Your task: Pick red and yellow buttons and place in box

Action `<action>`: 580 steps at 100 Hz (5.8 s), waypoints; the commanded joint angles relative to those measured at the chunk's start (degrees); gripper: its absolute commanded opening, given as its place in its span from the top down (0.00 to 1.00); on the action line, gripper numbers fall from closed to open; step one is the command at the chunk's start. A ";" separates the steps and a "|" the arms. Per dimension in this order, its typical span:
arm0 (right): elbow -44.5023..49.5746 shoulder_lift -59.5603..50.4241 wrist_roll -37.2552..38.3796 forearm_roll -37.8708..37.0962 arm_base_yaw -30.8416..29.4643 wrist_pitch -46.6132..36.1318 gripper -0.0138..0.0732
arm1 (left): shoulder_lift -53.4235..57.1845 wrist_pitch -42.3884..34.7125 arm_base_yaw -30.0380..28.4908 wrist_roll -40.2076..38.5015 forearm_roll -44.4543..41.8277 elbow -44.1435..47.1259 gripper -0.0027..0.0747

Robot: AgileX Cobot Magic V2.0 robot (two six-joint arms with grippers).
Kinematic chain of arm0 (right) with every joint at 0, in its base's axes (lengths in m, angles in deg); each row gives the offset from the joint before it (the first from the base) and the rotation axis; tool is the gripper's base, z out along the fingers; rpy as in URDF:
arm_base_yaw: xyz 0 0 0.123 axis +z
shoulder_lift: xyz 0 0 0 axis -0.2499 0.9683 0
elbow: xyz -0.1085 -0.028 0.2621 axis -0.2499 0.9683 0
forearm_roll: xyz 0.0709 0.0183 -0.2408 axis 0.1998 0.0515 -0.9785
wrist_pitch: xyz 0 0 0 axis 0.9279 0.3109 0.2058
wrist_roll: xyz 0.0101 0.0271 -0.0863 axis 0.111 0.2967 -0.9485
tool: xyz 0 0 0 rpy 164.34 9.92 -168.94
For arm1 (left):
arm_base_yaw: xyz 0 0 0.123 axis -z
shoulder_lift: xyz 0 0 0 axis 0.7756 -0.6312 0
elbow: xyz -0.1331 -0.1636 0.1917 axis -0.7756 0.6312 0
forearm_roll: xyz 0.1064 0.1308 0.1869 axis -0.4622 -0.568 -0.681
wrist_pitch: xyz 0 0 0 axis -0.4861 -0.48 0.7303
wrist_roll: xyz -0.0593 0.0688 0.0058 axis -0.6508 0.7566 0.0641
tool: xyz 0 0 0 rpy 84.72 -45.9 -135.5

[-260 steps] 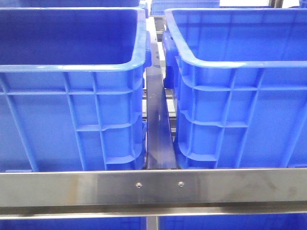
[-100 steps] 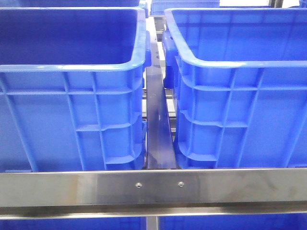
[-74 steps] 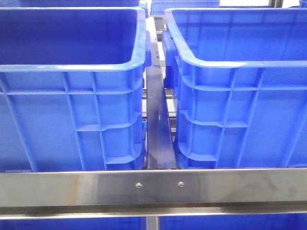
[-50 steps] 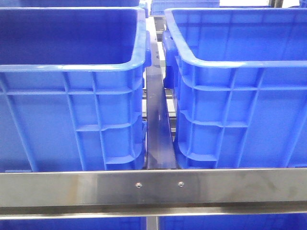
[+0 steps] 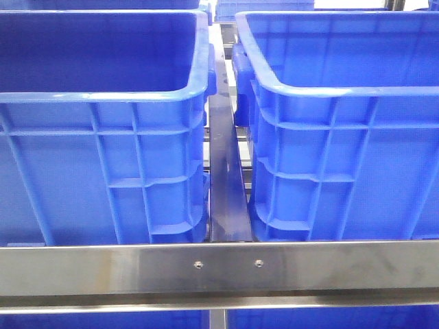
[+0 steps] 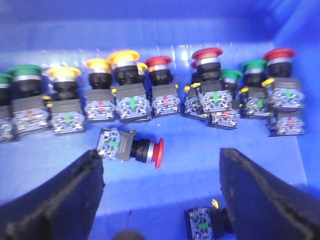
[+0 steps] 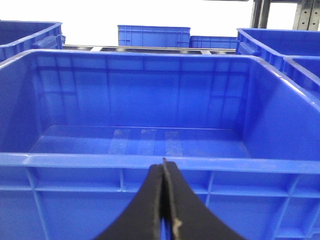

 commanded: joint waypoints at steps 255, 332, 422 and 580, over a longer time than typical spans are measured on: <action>-1.00 -1.34 -0.10 -0.51 0.08 -4.10 0.91 | -19.54 13.98 0.41 32.45 30.05 -21.55 0.66; -1.00 -1.34 -0.10 -0.51 0.07 -4.50 0.91 | -19.54 19.56 19.61 40.31 42.62 -21.55 0.66; -26.20 12.77 0.33 1.23 0.07 30.28 0.91 | -19.54 19.33 19.88 40.31 44.84 -21.55 0.66; -45.54 48.67 -33.32 74.56 0.07 47.81 0.16 | -19.54 19.43 19.88 40.31 44.84 -21.55 0.66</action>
